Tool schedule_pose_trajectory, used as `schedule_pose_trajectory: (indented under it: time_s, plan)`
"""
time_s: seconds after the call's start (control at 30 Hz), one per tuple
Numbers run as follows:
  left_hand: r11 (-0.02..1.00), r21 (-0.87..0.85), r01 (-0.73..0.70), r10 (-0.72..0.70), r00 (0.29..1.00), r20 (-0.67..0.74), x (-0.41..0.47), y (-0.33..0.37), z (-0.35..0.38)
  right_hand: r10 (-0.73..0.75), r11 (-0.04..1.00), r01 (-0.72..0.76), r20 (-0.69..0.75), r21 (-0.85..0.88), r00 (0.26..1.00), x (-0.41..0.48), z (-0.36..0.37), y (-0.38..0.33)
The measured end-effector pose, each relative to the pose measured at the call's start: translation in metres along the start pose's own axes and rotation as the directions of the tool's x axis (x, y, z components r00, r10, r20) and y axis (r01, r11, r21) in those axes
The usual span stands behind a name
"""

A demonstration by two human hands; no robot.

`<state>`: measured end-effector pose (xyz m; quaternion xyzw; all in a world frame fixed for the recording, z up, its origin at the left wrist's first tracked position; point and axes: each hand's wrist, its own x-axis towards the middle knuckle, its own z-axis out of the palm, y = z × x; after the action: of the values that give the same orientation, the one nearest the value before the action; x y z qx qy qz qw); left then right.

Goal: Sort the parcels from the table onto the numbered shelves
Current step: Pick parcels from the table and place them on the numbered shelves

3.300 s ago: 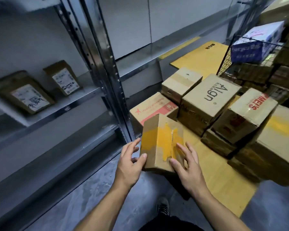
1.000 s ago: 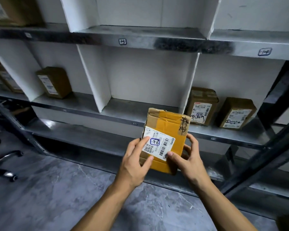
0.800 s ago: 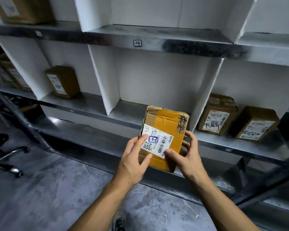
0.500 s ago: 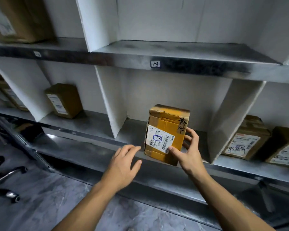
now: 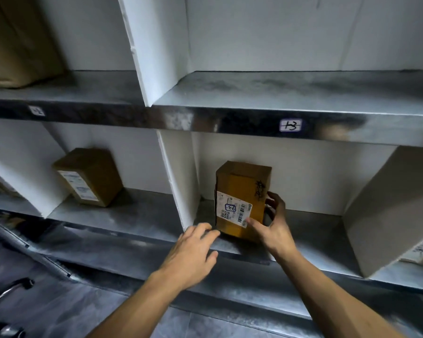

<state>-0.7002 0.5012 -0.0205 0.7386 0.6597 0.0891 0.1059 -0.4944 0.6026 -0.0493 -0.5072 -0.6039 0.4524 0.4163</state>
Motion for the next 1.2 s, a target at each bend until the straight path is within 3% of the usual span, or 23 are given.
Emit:
schedule_pose_trajectory:
  time_s: [0.4, 0.83, 1.0, 1.1, 1.2]
  plan:
    - [0.995, -0.02, -0.096, 0.096, 0.995, 0.003, 0.021, -0.018, 0.007, 0.058, 0.998, -0.058, 0.022, -0.023, 0.998, 0.009, 0.013, 0.025]
    - [0.997, -0.009, -0.072, 0.072, 0.997, -0.022, 0.016, -0.006, 0.005, 0.084, 0.995, -0.08, 0.048, -0.064, 0.995, 0.005, 0.017, 0.027]
    - [0.997, 0.004, -0.08, 0.08, 0.997, -0.006, 0.008, 0.009, 0.009, 0.064, 0.973, -0.059, 0.016, -0.223, 0.998, -0.011, 0.002, 0.036]
    - [0.997, -0.012, -0.083, 0.082, 0.996, -0.021, 0.004, 0.03, 0.015, 0.069, 0.9, -0.045, 0.038, -0.434, 0.997, -0.037, -0.025, 0.035]
    - [0.993, -0.025, -0.112, 0.112, 0.994, -0.015, 0.005, 0.066, 0.024, -0.059, 0.809, 0.098, 0.087, -0.579, 0.994, -0.07, -0.07, 0.037]
